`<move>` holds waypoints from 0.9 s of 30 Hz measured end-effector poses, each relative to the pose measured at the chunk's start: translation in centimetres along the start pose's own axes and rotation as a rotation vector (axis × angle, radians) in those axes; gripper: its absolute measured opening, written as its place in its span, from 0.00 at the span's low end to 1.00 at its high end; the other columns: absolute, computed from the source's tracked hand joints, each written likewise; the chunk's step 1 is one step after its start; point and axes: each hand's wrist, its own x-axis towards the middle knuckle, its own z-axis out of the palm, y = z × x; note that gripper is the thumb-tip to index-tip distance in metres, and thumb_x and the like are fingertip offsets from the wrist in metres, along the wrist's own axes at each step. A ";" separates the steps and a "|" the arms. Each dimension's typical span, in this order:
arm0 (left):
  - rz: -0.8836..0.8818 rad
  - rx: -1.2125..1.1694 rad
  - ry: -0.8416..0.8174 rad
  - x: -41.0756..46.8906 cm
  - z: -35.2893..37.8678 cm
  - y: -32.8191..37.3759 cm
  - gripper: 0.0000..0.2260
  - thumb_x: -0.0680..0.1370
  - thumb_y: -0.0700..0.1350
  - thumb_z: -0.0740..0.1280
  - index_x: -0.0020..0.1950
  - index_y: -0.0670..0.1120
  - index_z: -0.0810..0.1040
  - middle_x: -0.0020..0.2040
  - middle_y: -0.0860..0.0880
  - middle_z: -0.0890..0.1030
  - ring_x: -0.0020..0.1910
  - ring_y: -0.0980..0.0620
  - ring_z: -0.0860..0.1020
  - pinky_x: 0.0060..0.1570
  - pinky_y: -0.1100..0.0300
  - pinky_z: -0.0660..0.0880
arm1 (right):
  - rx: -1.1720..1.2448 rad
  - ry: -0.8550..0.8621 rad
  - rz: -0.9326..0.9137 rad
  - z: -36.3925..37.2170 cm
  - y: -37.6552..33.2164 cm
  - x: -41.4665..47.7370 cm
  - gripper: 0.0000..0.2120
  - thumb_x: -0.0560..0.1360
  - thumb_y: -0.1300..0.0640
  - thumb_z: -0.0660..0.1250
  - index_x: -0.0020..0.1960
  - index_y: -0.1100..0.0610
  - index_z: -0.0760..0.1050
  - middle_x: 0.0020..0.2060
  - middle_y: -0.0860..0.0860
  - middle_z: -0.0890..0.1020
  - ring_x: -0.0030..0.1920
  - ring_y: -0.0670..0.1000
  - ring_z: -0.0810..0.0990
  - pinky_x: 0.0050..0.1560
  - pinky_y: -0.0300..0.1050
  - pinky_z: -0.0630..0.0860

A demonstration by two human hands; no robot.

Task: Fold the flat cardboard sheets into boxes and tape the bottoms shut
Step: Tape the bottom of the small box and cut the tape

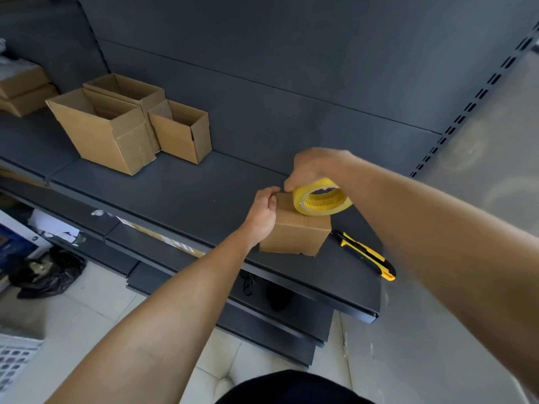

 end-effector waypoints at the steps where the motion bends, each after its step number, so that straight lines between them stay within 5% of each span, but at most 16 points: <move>1: 0.004 0.010 0.006 0.2 -0.1 -0.1 0.16 0.84 0.41 0.50 0.70 0.42 0.67 0.68 0.44 0.66 0.64 0.53 0.66 0.60 0.70 0.58 | 0.082 -0.027 -0.018 -0.6 1.1 -0.2 0.22 0.64 0.32 0.65 0.36 0.51 0.76 0.34 0.49 0.80 0.35 0.50 0.80 0.34 0.42 0.72; 4: 0.015 0.036 -0.005 0.4 -0.1 -0.1 0.16 0.84 0.42 0.50 0.70 0.44 0.67 0.67 0.46 0.67 0.60 0.57 0.65 0.60 0.70 0.58 | 0.194 -0.070 -0.024 -0.8 4.3 -0.8 0.30 0.60 0.21 0.60 0.39 0.48 0.74 0.40 0.46 0.78 0.44 0.51 0.77 0.44 0.47 0.72; 8: 0.034 0.067 -0.005 0.7 0.0 0.1 0.16 0.84 0.41 0.50 0.70 0.43 0.68 0.67 0.46 0.67 0.59 0.58 0.66 0.58 0.71 0.59 | 0.349 -0.070 -0.020 0.2 6.0 -0.3 0.23 0.64 0.28 0.64 0.41 0.47 0.74 0.44 0.48 0.78 0.46 0.51 0.78 0.45 0.47 0.72; 14: 0.014 0.090 -0.019 1.1 -1.0 0.1 0.16 0.84 0.42 0.50 0.70 0.44 0.68 0.67 0.47 0.67 0.59 0.58 0.66 0.59 0.68 0.60 | 0.097 -0.084 0.106 0.7 7.8 -1.4 0.29 0.57 0.23 0.64 0.38 0.48 0.72 0.40 0.44 0.75 0.48 0.54 0.77 0.43 0.49 0.73; 16: 0.016 0.091 -0.032 1.0 -0.9 0.2 0.16 0.84 0.42 0.50 0.69 0.45 0.68 0.67 0.48 0.67 0.59 0.58 0.66 0.57 0.67 0.62 | 0.063 -0.107 0.153 2.3 8.8 -1.5 0.32 0.58 0.22 0.64 0.43 0.49 0.74 0.43 0.46 0.76 0.49 0.55 0.76 0.41 0.48 0.72; 20: 0.030 0.166 -0.035 1.1 -0.8 0.4 0.16 0.84 0.42 0.49 0.70 0.46 0.68 0.68 0.48 0.66 0.59 0.57 0.66 0.55 0.66 0.61 | 0.142 -0.116 0.174 5.1 9.3 -0.8 0.42 0.61 0.24 0.64 0.62 0.54 0.72 0.56 0.51 0.76 0.58 0.58 0.75 0.57 0.55 0.73; 27: 0.039 0.186 -0.019 1.0 -0.5 0.2 0.16 0.84 0.42 0.50 0.70 0.45 0.67 0.69 0.48 0.66 0.61 0.57 0.65 0.59 0.65 0.61 | 0.198 -0.126 0.172 6.9 9.7 0.1 0.46 0.58 0.22 0.64 0.64 0.53 0.70 0.56 0.50 0.75 0.57 0.57 0.75 0.52 0.52 0.72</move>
